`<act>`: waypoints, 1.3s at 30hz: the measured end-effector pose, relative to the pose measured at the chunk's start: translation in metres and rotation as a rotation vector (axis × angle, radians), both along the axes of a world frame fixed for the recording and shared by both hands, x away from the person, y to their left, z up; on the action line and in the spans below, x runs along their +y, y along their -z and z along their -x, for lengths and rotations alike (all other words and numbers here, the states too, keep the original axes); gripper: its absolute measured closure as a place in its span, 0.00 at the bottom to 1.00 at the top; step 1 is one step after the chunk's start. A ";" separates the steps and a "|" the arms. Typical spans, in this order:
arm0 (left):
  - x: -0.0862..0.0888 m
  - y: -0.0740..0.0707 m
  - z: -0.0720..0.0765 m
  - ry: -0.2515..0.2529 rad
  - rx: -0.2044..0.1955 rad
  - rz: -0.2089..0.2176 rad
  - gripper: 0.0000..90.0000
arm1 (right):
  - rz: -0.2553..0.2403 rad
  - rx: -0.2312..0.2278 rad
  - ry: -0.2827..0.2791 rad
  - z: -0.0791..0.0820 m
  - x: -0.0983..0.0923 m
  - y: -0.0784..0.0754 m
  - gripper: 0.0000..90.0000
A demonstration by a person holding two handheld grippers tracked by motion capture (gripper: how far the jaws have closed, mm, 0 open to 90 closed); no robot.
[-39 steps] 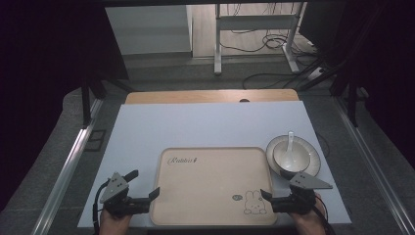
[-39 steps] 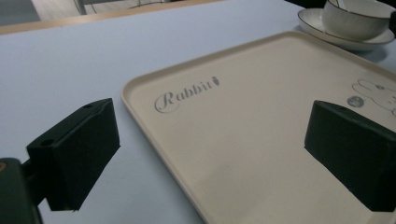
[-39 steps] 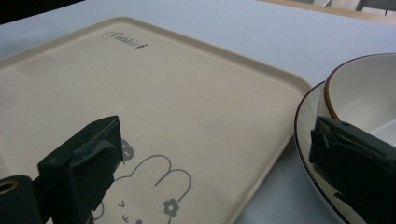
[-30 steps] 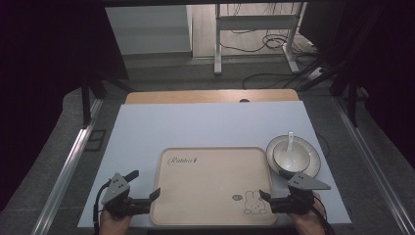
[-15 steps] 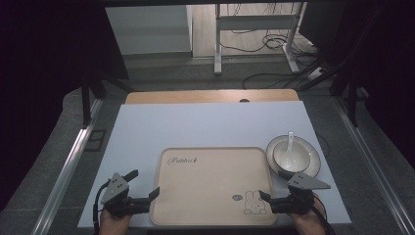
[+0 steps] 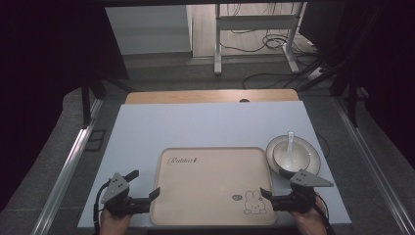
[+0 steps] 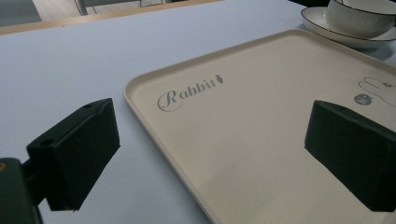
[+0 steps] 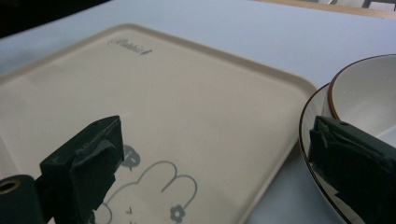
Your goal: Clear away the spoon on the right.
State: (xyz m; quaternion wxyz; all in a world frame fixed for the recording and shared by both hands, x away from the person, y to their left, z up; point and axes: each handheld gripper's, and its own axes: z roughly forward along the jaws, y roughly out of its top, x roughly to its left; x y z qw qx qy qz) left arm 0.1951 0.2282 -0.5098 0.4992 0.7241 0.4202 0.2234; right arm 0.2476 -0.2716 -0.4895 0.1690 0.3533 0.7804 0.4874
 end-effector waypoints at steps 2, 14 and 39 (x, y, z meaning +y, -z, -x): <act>0.000 0.000 0.000 0.000 0.000 0.000 0.03 | -0.017 0.003 0.000 -0.001 0.000 -0.002 0.04; 0.000 0.001 -0.001 -0.005 0.005 0.001 0.03 | 0.025 0.031 0.057 -0.005 -0.003 -0.008 0.00; 0.002 0.002 -0.001 -0.022 0.007 0.013 0.04 | 0.100 0.019 0.056 -0.020 -0.014 -0.035 0.43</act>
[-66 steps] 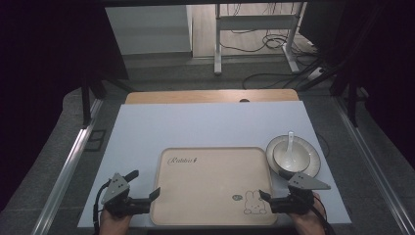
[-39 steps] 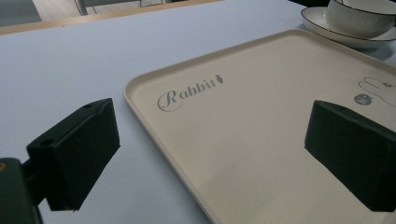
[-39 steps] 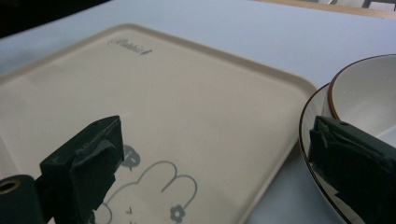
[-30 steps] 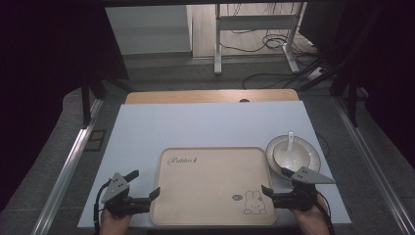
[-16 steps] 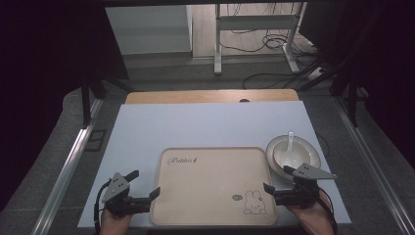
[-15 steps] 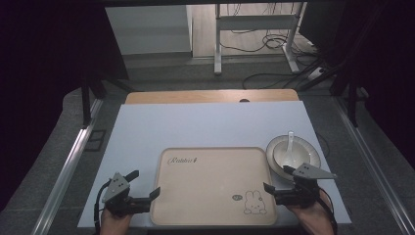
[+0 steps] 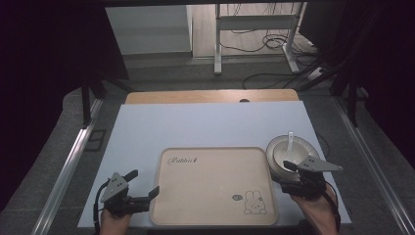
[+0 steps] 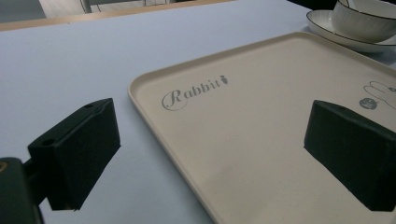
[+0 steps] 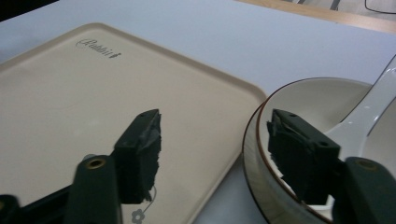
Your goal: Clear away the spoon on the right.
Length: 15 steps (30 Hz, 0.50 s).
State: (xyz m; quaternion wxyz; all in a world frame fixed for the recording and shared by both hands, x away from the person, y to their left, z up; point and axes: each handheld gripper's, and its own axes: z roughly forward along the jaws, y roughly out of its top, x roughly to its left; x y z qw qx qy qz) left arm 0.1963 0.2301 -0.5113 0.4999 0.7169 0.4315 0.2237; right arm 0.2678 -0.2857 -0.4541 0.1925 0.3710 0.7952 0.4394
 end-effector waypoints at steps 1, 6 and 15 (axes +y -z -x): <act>0.000 0.000 0.000 0.000 0.000 0.000 0.04 | 0.004 0.001 0.000 -0.001 0.000 -0.001 0.45; 0.000 0.001 0.000 -0.001 0.002 0.004 0.04 | 0.032 0.017 -0.011 -0.006 0.001 -0.002 0.52; -0.001 0.000 0.000 0.001 0.000 0.003 0.04 | 0.050 0.016 0.003 -0.013 -0.001 -0.008 0.62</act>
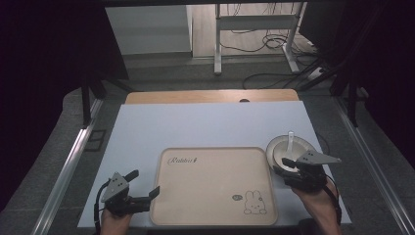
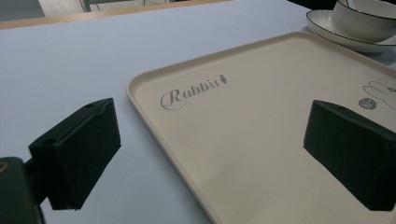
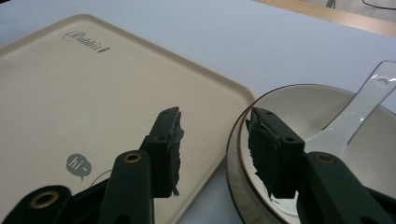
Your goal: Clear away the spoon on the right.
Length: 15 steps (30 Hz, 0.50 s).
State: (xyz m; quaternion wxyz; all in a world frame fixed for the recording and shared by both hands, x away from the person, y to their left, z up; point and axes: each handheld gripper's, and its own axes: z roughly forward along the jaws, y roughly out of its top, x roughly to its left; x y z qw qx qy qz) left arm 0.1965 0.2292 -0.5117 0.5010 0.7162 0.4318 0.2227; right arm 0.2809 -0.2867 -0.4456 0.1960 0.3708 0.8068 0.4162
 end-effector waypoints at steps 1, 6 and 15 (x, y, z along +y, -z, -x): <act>0.000 0.000 0.000 0.000 -0.001 0.001 0.04 | 0.001 -0.001 0.002 -0.001 -0.001 -0.001 0.63; 0.001 0.000 0.000 -0.001 -0.002 0.002 0.04 | 0.028 0.006 0.010 -0.007 -0.001 -0.002 0.68; 0.001 0.000 0.000 -0.003 0.001 -0.002 0.04 | 0.052 0.001 0.019 -0.020 0.000 -0.004 0.77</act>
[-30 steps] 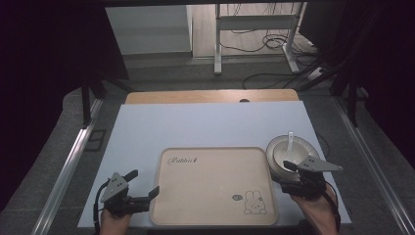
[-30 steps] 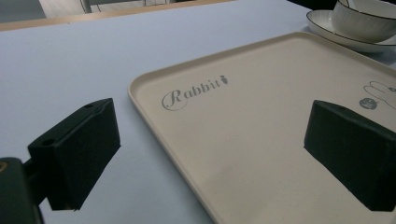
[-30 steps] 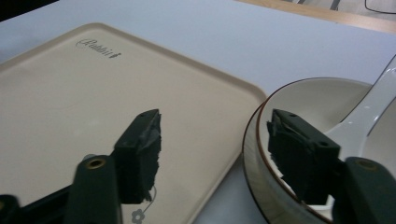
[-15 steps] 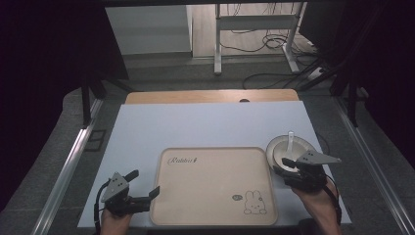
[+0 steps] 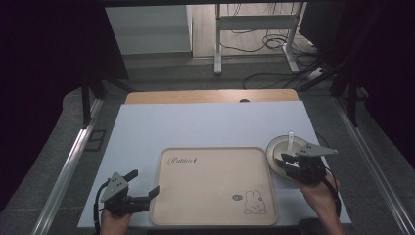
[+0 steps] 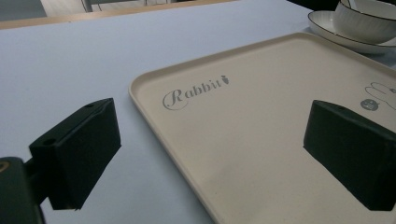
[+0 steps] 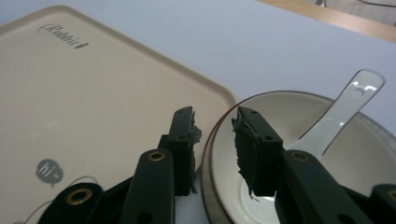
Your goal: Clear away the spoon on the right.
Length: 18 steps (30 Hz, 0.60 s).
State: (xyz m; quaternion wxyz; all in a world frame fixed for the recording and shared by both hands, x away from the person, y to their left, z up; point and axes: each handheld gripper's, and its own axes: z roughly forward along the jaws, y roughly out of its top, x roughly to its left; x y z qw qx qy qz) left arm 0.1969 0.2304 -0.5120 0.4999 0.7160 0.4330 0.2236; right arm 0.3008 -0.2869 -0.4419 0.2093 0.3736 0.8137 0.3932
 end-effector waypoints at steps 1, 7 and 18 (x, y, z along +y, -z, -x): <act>0.000 0.000 0.000 0.000 0.000 -0.001 0.04 | -0.002 -0.003 0.002 -0.002 0.000 -0.001 0.78; 0.000 0.000 0.000 0.001 0.001 -0.002 0.04 | -0.006 -0.006 0.019 -0.014 -0.003 -0.005 0.83; -0.001 0.000 0.000 -0.001 0.002 -0.005 0.04 | -0.011 -0.016 0.087 -0.039 -0.016 -0.011 1.00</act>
